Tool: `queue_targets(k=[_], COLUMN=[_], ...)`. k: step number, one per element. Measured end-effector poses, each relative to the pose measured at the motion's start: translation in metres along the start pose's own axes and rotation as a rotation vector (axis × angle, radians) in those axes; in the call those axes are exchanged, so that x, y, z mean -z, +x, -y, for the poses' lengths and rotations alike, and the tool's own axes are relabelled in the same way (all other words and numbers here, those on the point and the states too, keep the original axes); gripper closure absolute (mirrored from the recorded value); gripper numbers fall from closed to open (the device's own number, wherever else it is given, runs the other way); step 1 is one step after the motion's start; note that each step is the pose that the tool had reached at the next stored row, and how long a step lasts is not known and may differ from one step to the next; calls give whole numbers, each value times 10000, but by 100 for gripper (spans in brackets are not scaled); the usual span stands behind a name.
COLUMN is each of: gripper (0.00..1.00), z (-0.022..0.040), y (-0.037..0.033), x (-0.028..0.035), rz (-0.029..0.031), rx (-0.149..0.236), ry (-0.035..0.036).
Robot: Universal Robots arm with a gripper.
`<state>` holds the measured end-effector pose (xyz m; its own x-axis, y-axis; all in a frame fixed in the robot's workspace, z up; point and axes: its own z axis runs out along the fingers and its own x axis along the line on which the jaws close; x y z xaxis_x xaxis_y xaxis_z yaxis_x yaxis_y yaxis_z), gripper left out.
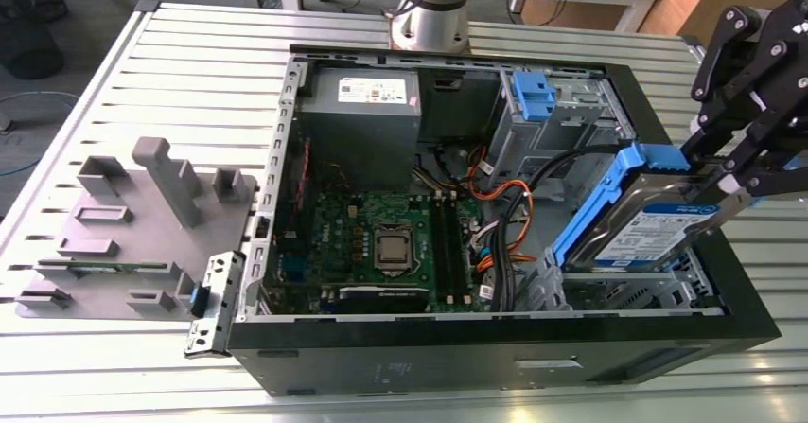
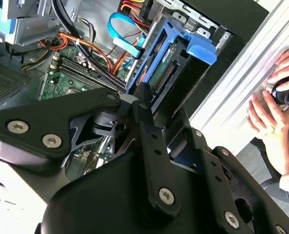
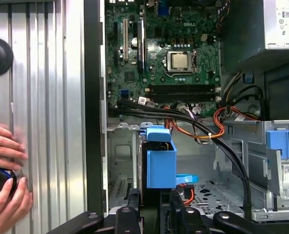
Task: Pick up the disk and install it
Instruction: 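Insert the disk into the insertion slot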
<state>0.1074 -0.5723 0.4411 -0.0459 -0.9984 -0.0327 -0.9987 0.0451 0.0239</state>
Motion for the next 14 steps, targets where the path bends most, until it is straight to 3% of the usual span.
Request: queue_targets(k=[14], gripper=[65], z=[6], y=[8], x=[-255], rz=[0], rx=[37], ry=[-11])
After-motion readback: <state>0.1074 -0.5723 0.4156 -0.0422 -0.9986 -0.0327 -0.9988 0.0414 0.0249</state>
